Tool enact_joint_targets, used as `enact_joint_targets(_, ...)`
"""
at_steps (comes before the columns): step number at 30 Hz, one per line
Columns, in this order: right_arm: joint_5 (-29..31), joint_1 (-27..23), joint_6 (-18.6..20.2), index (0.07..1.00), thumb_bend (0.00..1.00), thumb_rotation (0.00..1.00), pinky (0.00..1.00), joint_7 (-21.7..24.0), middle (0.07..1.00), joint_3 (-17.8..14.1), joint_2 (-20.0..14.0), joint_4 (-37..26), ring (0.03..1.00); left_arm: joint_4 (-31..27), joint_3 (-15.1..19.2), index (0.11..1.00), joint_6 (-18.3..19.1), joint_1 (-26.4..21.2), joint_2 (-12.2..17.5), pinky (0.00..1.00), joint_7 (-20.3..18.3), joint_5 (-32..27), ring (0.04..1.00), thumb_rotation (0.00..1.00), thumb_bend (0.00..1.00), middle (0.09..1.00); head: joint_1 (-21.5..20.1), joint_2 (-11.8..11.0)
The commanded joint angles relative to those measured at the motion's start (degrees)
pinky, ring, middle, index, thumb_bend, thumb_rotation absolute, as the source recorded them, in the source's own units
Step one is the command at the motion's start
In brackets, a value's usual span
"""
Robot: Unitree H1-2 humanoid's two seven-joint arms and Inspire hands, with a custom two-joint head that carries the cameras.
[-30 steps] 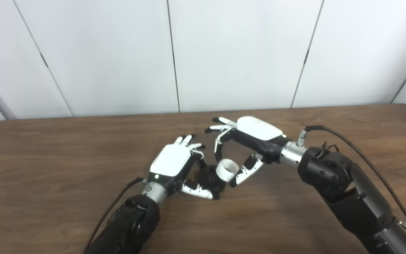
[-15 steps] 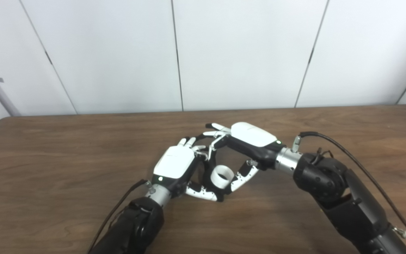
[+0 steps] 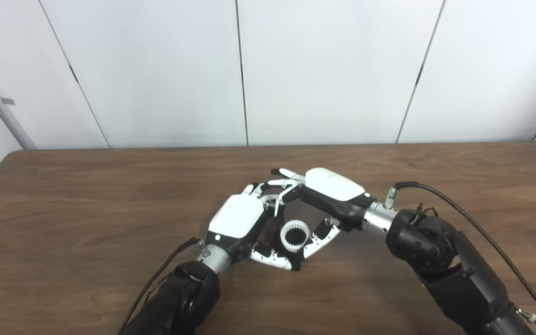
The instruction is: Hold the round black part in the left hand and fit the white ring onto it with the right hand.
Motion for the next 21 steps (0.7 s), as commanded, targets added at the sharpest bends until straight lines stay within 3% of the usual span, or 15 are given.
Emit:
enact_joint_targets(1,-0.3,-2.4,-1.7,0.476,0.52,0.13,0.91,-1.6,0.903,-0.4,0.0,-0.2,1.000,1.3,-2.5,0.479,-0.2,3.0,0.7,1.00,-5.0,0.4,0.989,0.05,0.52,0.857,0.1,-0.3)
enact_joint_targets(21,-0.3,-3.2,-2.6,0.476,0.52,0.13,0.91,-2.2,0.906,-0.2,0.3,1.7,1.000,0.7,-2.2,0.479,-1.0,4.1,0.7,1.00,-4.1,0.2,0.985,0.05,0.52,0.849,0.0,-0.9)
